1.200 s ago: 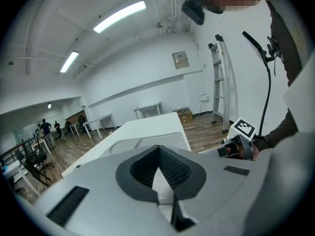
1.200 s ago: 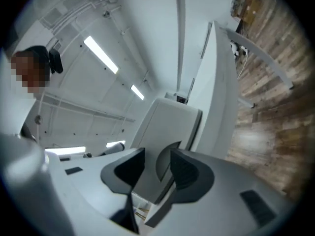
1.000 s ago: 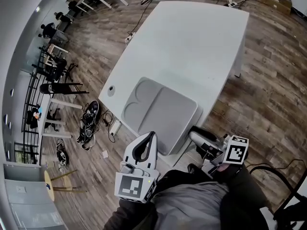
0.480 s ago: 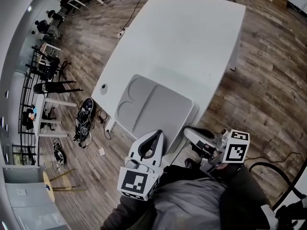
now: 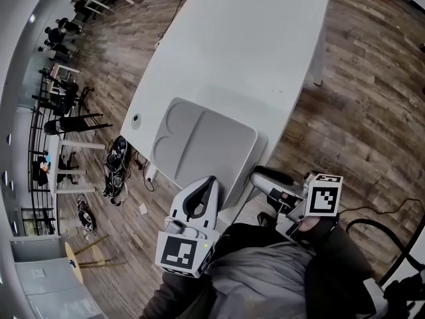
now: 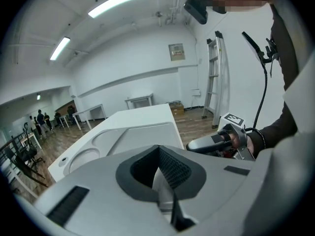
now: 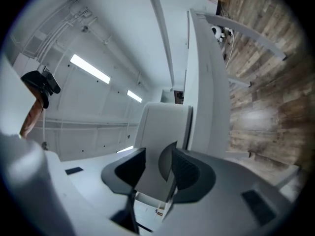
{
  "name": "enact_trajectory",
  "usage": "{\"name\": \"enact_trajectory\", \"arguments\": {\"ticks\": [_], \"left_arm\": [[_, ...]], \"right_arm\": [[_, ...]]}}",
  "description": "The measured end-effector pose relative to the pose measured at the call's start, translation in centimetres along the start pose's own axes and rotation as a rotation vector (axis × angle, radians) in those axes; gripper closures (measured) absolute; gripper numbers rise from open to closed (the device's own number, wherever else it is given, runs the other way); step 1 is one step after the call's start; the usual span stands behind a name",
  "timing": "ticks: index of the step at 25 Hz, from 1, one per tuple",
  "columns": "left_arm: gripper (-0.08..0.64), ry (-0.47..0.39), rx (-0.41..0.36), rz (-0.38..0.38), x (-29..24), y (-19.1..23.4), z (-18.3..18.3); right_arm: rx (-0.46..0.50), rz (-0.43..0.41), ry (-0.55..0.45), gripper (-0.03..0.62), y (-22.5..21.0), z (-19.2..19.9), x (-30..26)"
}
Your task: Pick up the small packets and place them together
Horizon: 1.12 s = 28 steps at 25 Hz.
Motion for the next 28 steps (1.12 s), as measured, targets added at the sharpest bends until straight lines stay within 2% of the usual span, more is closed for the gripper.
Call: {"name": "enact_trajectory", "arguments": {"ticks": [6, 8, 11, 16, 23, 28], "left_arm": [[0.572, 0.010, 0.013, 0.010, -0.2, -0.3, 0.4], [0.572, 0.012, 0.004, 0.012, -0.3, -0.4, 0.5], [0.572, 0.014, -0.013, 0.017, -0.5, -0.5, 0.4], [0.572, 0.034, -0.042, 0.024, -0.5, -1.0, 0.5], [0.572, 0.049, -0.040, 0.021, -0.5, -0.9, 0.6], [0.572, 0.068, -0.072, 0.030, -0.5, -0.7, 0.8]], "right_arm": [[-0.005, -0.037, 0.015, 0.439, -0.1, 0.4, -1.4], [-0.048, -0.065, 0.009, 0.442, -0.3, 0.3, -1.5], [-0.093, -0.107, -0.011, 0.469, -0.3, 0.2, -1.6], [-0.099, -0.133, -0.019, 0.493, -0.4, 0.5, -1.1], [-0.095, -0.147, -0.029, 0.496, 0.4, 0.7, 0.6], [-0.069, -0.098, 0.008, 0.489, 1.2, 0.8, 1.0]]}}
Point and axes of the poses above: the fingertips, and each gripper's own axes: x backward along the fingers, y to its left, z out of its underside, the point moved 4 cm from there along x, backward along the fingers, and after that the axes turned 7 degrees about -z, right-handed, at the moved point
